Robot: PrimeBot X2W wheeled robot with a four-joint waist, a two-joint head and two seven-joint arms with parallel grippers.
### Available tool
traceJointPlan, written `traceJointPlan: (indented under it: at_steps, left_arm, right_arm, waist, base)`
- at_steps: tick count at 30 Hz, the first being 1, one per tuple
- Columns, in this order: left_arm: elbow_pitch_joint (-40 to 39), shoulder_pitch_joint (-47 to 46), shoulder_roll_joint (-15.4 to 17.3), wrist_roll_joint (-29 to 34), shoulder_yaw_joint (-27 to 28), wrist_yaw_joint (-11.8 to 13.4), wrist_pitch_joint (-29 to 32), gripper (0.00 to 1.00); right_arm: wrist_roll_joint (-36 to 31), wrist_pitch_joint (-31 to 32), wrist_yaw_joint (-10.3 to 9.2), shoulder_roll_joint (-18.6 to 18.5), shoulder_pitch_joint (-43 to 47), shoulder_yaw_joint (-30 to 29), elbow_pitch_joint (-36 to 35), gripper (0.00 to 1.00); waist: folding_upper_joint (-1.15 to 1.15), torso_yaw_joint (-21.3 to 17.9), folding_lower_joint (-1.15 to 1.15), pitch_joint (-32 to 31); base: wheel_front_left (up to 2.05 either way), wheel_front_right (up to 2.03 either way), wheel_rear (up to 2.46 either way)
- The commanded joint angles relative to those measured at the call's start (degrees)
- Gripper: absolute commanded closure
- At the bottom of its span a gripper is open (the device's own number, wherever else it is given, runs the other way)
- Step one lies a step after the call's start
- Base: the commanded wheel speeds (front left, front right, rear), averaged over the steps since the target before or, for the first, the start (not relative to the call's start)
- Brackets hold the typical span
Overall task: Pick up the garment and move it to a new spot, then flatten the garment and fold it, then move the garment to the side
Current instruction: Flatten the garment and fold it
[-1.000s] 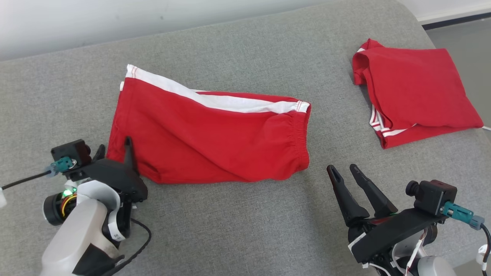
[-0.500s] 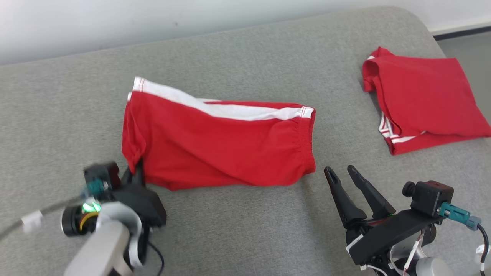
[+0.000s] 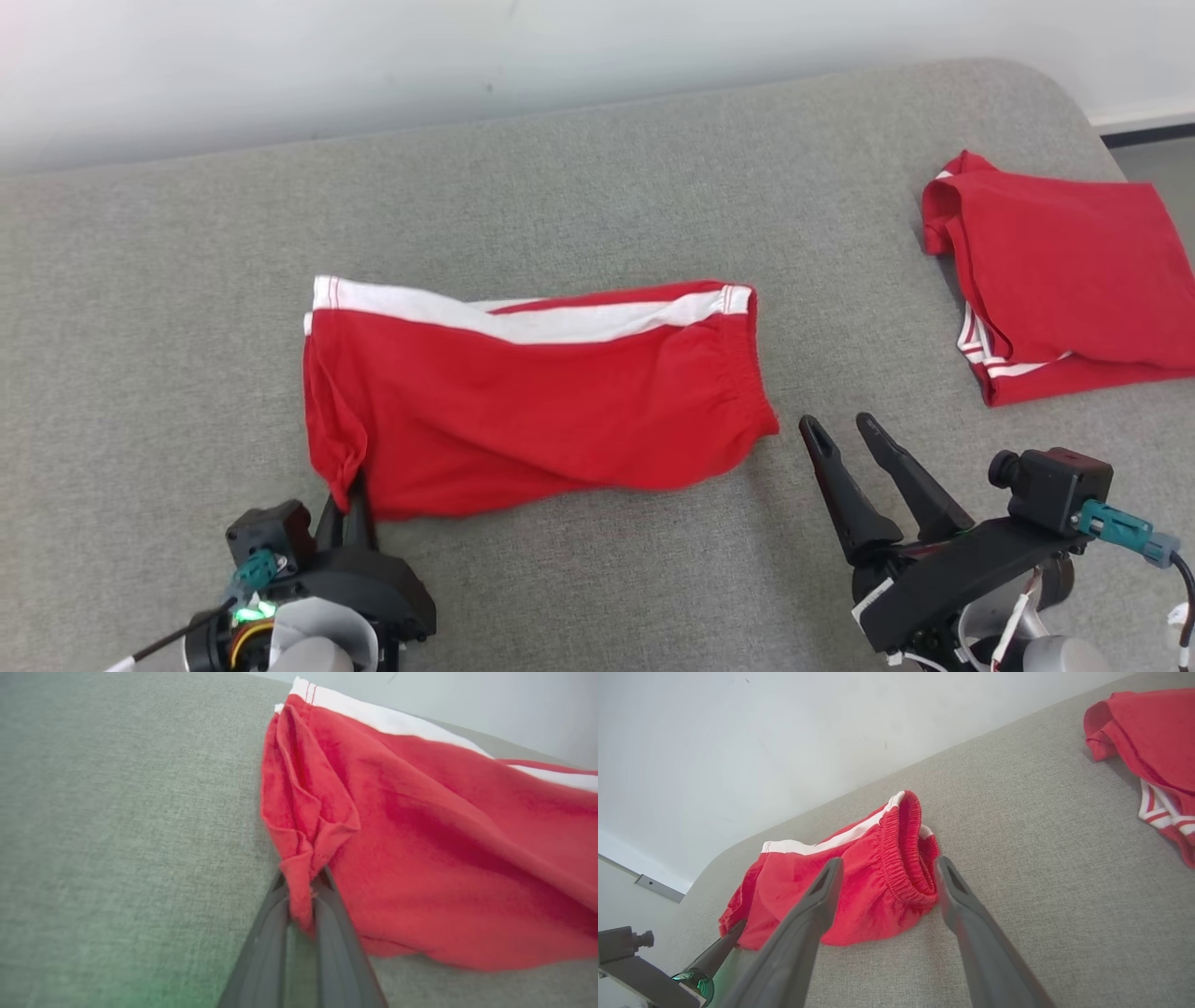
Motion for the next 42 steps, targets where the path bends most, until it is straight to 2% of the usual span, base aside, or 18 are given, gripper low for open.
traceJointPlan:
  at_steps: [1,2,3,4,5,9,13,20,23,25,31,42]
  left_arm:
    - [0.1,1.5,0.0,-0.7,0.4,0.7,-0.2,1.0]
    - [-0.3,1.9,-0.1,-0.6,0.5,1.1,-0.4,1.0]
    - [-0.6,2.1,-0.1,-0.2,0.5,1.4,-0.4,0.95]
    - [-1.0,2.3,0.0,0.4,0.3,1.6,-0.6,0.3]
    - [-1.3,2.6,-0.1,0.6,0.3,2.0,-0.8,0.0]
    - [-3.4,3.6,1.0,3.8,-0.4,2.1,-1.3,0.0]
    - [-9.0,5.5,3.0,9.1,-0.5,0.8,-1.5,0.0]
    - [-22.7,12.3,8.9,19.4,-1.5,-5.0,-1.4,0.0]
    - [-27.7,15.5,10.2,22.0,0.0,-5.2,-1.4,0.0]
    - [-31.0,17.2,10.7,23.0,1.7,-4.6,-1.4,0.0]
    - [-37.2,21.5,10.4,24.2,5.4,-3.7,-1.4,0.0]
    - [-38.3,23.7,9.9,25.1,7.2,-4.5,-1.4,0.0]
  right_arm:
    - [-0.6,0.3,-0.12,-0.1,0.5,-0.3,-0.1,0.0]
    - [-0.7,0.4,-0.12,-0.3,0.5,-0.3,-0.2,0.0]
    - [-0.8,0.8,-0.12,-0.6,0.4,-0.4,-0.2,0.0]
    - [-1.0,1.1,-0.12,-0.9,0.3,-0.4,-0.2,0.0]
    - [-1.3,1.5,-0.13,-1.2,0.1,-0.5,-0.2,0.0]
    - [-3.5,5.8,-0.12,-2.9,-1.2,-0.2,0.3,0.0]
    - [-6.8,13.3,-0.13,-4.0,-3.7,-2.0,0.3,0.0]
    - [-11.8,35.8,-0.11,-2.3,-10.3,-6.7,1.4,0.0]
    - [-13.0,44.3,-0.11,-1.6,-13.1,-8.2,2.3,0.0]
    - [-14.0,47.4,-0.11,-1.4,-15.4,-8.9,3.1,0.0]
    - [-18.8,51.6,-0.11,-0.5,-20.3,-12.2,8.9,0.0]
    - [-25.6,50.0,-0.11,1.5,-24.2,-19.1,18.4,0.0]
  waist:
    - [0.0,0.4,0.0,-0.5]
    - [0.0,0.5,0.0,-0.7]
    - [0.0,0.7,0.0,-1.0]
    - [0.0,0.8,0.0,-1.3]
    - [0.0,1.1,0.0,-1.7]
    - [0.0,1.9,0.0,-3.3]
    - [0.0,3.4,0.0,-5.1]
    - [0.0,7.1,0.0,-6.9]
    - [0.0,9.0,0.0,-6.8]
    - [0.0,10.1,0.0,-6.6]
    - [0.0,12.8,0.0,-5.6]
    - [0.0,16.0,0.0,-2.8]
  base:
    - [0.0,0.0,0.0]
    - [0.0,0.0,0.0]
    - [0.0,0.0,0.0]
    - [0.0,0.0,0.0]
    - [0.0,0.0,0.0]
    - [0.0,0.0,0.0]
    - [0.0,0.0,0.0]
    - [0.0,0.0,0.0]
    - [0.0,0.0,0.0]
    - [0.0,0.0,0.0]
    - [0.0,0.0,0.0]
    - [0.0,0.0,0.0]
